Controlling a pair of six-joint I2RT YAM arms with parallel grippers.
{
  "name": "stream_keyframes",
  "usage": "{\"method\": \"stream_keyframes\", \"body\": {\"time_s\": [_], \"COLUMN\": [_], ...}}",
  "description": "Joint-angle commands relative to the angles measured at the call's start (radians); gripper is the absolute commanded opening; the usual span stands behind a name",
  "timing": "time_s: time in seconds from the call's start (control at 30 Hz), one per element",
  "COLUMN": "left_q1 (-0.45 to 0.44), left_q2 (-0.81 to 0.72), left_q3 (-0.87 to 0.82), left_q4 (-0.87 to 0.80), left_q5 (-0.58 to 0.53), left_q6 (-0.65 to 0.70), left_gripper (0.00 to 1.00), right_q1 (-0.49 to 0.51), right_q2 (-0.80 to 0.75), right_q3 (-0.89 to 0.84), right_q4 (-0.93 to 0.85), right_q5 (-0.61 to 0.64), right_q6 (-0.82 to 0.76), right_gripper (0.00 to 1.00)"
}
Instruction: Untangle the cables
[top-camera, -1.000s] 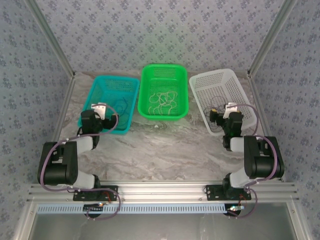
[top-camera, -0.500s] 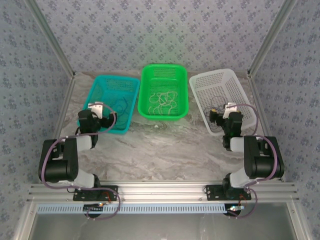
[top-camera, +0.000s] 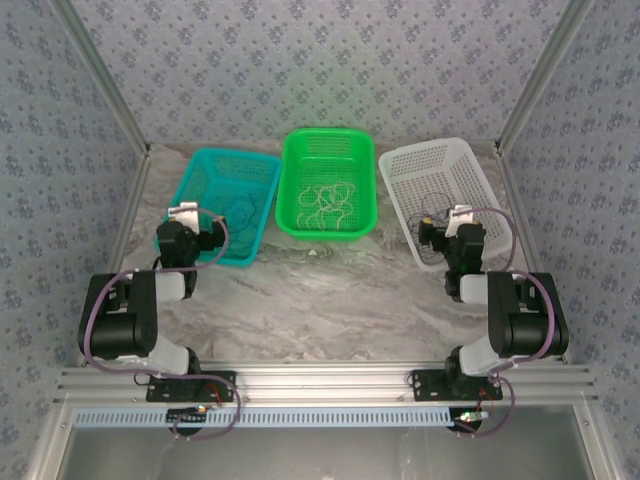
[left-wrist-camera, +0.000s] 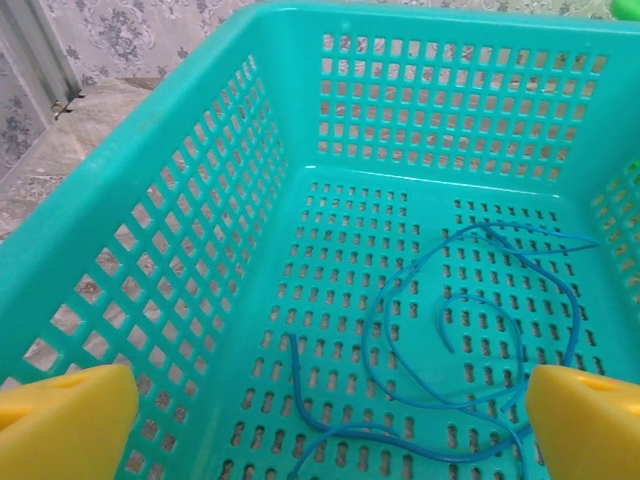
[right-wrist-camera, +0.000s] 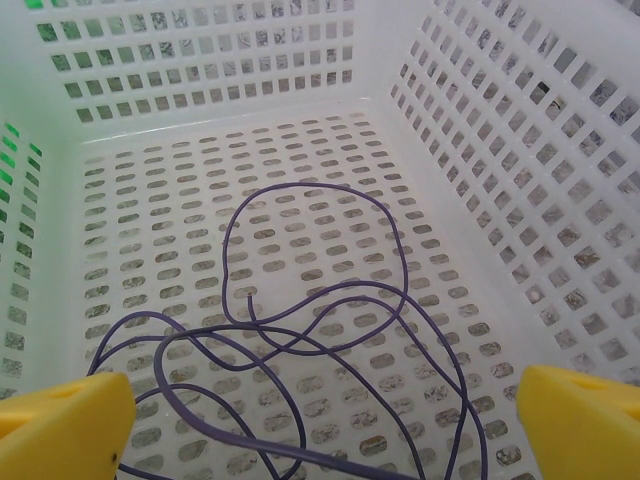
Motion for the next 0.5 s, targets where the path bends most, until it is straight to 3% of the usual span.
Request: {"method": "stream_keyframes", "body": {"time_s": [0.0, 0.47], "left_q1": [-0.004, -0.006], "left_q2": [0.028, 0.027], "left_q3": [-0.017, -0.017], "left_q4": [-0.015, -0.019], "left_q5": [-0.039, -0.043], "left_q6": [-0.007, -0.007], "left_gripper": [0.99, 0.99], "right_q1": [0.007, 0.007], "right_q2": [0.02, 0.021], "right_q3": [0.003, 0.004], "right_q4": [-0.05, -0.053], "right_q5": [0.009, 0.007], "right_q6": [-0.008, -0.009], "right_gripper": [1.0, 1.0]}}
